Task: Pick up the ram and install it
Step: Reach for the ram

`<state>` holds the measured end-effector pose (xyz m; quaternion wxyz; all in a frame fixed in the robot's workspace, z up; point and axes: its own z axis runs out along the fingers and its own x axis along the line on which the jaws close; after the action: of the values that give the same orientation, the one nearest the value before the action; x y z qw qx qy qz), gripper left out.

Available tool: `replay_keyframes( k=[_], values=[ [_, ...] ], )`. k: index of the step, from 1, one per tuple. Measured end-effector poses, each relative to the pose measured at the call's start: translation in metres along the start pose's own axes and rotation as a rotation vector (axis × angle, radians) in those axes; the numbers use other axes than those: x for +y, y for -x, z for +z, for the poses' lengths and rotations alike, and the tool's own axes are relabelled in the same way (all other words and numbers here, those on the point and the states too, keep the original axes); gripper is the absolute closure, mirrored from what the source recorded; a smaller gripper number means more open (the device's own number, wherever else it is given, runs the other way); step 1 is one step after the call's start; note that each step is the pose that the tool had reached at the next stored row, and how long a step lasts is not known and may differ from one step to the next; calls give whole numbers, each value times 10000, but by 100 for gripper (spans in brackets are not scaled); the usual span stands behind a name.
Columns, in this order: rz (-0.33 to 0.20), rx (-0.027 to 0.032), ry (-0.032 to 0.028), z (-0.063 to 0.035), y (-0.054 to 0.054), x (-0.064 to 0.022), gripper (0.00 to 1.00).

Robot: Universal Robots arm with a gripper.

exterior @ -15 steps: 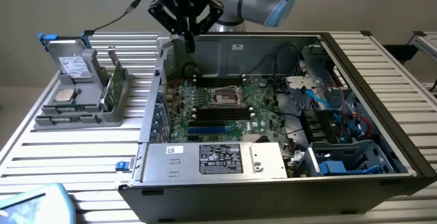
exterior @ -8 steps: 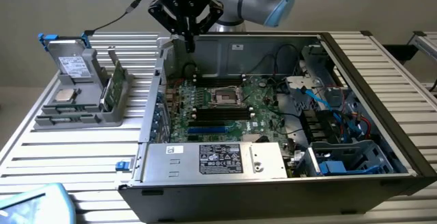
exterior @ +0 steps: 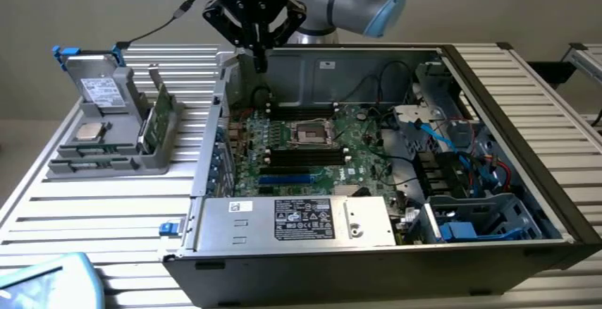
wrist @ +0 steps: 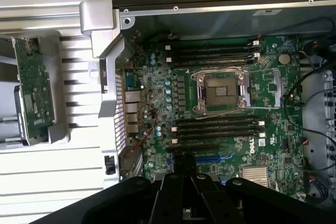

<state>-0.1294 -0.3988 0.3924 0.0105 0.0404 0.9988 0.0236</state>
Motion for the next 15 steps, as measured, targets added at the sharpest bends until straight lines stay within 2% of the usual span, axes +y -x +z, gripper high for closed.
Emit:
replay_keyframes(
  k=[5,15],
  values=[
    [-1,0,-1,3,-161,-13,89],
    [0,6,-1,9,-606,-50,89]
  ],
)
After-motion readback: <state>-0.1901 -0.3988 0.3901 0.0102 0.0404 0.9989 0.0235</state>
